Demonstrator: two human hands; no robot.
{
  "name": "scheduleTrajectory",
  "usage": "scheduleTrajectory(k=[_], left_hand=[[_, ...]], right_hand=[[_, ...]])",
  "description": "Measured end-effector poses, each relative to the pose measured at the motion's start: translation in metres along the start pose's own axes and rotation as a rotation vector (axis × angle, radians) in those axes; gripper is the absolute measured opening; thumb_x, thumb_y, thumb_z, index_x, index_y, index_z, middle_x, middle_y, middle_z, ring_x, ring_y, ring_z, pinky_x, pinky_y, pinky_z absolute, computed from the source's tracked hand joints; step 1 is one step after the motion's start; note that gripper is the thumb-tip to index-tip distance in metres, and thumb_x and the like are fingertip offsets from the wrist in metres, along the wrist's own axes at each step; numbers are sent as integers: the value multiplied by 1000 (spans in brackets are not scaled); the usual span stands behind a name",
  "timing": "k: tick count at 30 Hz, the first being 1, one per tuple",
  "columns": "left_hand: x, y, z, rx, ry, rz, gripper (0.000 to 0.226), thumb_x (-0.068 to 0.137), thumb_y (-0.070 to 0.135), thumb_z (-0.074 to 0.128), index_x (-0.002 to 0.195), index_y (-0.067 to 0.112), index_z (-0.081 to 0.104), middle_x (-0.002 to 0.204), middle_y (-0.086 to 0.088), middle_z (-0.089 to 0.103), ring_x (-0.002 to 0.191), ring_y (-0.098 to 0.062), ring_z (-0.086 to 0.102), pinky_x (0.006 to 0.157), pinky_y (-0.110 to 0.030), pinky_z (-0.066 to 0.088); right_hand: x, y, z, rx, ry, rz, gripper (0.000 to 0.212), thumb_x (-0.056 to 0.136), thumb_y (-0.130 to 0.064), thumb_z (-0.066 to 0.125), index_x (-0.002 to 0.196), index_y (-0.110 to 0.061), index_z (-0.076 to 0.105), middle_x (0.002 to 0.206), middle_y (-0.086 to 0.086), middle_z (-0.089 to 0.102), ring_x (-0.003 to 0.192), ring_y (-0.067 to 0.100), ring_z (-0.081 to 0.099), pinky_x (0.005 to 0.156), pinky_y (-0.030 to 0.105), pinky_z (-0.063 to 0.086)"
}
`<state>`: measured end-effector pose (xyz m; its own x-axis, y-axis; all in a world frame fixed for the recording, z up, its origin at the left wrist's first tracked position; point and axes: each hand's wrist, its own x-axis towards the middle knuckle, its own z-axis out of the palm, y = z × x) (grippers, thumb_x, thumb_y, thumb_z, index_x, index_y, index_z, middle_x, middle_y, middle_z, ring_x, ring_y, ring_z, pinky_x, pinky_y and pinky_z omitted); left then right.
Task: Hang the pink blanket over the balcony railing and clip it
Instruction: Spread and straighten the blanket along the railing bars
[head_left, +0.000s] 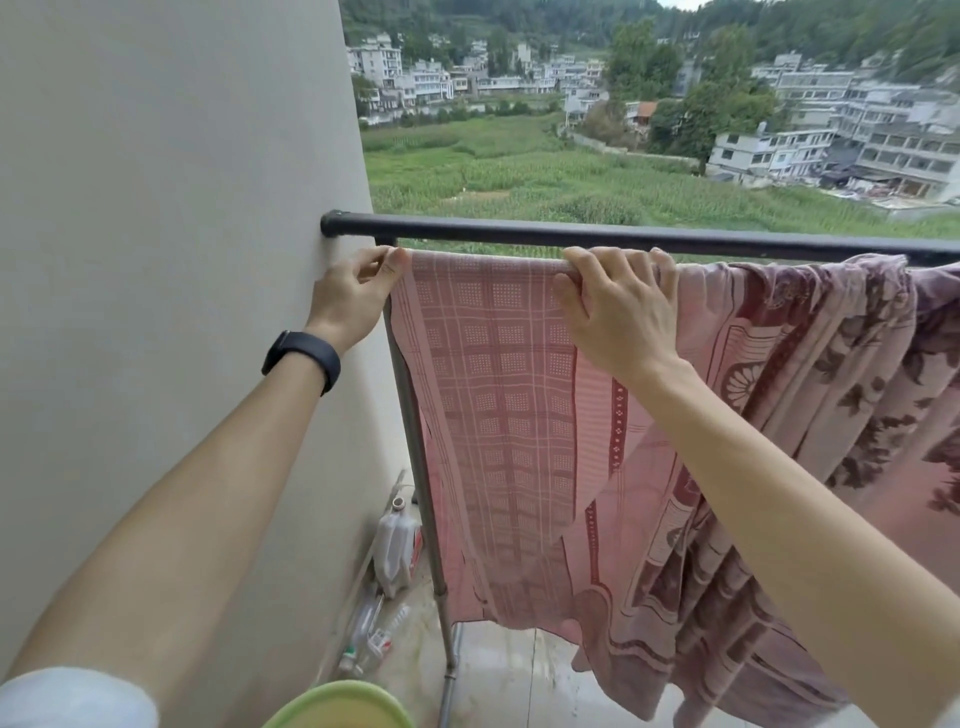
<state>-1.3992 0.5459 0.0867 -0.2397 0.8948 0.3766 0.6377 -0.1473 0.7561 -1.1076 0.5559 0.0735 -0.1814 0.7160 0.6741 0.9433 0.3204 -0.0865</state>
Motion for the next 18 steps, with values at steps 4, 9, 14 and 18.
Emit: scheduleTrajectory(k=[4, 9, 14, 18], left_hand=[[-8, -5, 4, 29, 79, 68, 47, 95, 59, 48, 128, 31, 63, 112, 13, 66, 100, 0, 57, 75, 3, 35], [-5, 3, 1, 67, 203, 190, 38, 92, 51, 59, 115, 24, 73, 113, 5, 73, 101, -5, 65, 86, -11, 45], [-25, 4, 11, -56, 469, 116, 30, 97, 38, 57, 110, 18, 74, 102, 0, 74, 91, -13, 67, 82, -22, 50], [-47, -30, 21, -240, 476, -122, 33, 97, 44, 54, 107, 17, 72, 94, 2, 71, 87, -15, 66, 79, -29, 54]], right_hand=[[-36, 2, 7, 6, 94, -88, 48, 104, -44, 40, 148, -24, 45, 154, 2, 44, 147, 24, 30, 123, 52, 10], [-35, 6, -9, 98, 141, -113, 45, 97, -46, 50, 137, -26, 56, 147, 1, 53, 140, 23, 41, 117, 52, 22], [5, 17, -20, -28, 20, 110, 58, 98, -61, 29, 138, -25, 52, 144, 2, 54, 136, 25, 41, 117, 56, 13], [-11, 23, -12, -62, -23, 81, 56, 101, -62, 24, 126, -25, 57, 128, 4, 61, 123, 29, 49, 114, 53, 20]])
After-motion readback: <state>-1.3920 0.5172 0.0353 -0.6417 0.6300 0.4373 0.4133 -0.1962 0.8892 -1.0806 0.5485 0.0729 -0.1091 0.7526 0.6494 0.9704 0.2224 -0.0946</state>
